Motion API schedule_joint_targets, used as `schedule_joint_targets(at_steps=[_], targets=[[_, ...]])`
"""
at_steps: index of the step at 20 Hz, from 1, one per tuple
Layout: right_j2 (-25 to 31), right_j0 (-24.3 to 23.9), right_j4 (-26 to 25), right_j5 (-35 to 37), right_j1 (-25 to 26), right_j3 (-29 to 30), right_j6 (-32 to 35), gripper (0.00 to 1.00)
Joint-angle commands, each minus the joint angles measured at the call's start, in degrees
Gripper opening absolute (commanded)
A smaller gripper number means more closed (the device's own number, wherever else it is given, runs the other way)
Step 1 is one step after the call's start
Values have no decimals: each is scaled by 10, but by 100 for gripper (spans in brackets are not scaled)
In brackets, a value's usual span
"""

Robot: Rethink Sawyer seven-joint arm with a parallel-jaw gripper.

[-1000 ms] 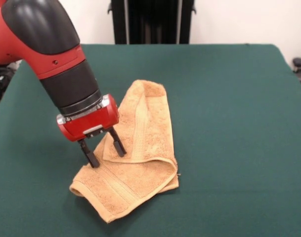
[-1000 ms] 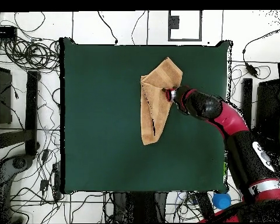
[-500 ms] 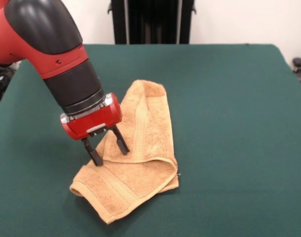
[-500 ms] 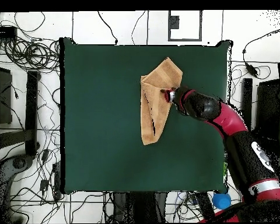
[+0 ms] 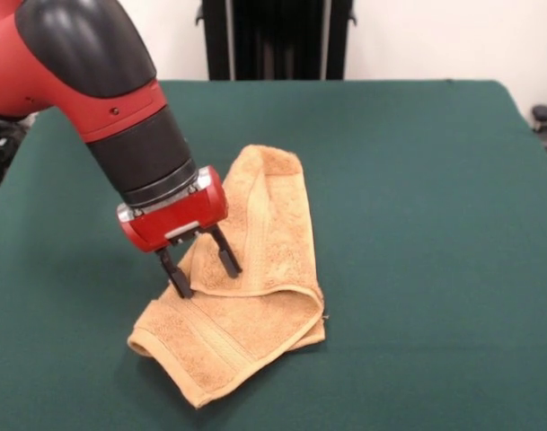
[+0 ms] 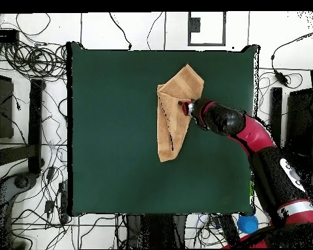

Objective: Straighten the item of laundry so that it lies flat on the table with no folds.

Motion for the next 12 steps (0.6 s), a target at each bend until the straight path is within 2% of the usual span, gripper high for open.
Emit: schedule_joint_targets(at_steps=[1,6,7,12], targets=[[0,32,11,71,33,60,26,100],[-2,32,12,63,33,60,34,100],[-2,31,12,59,32,61,36,0],[-5,31,10,53,29,64,40,0]])
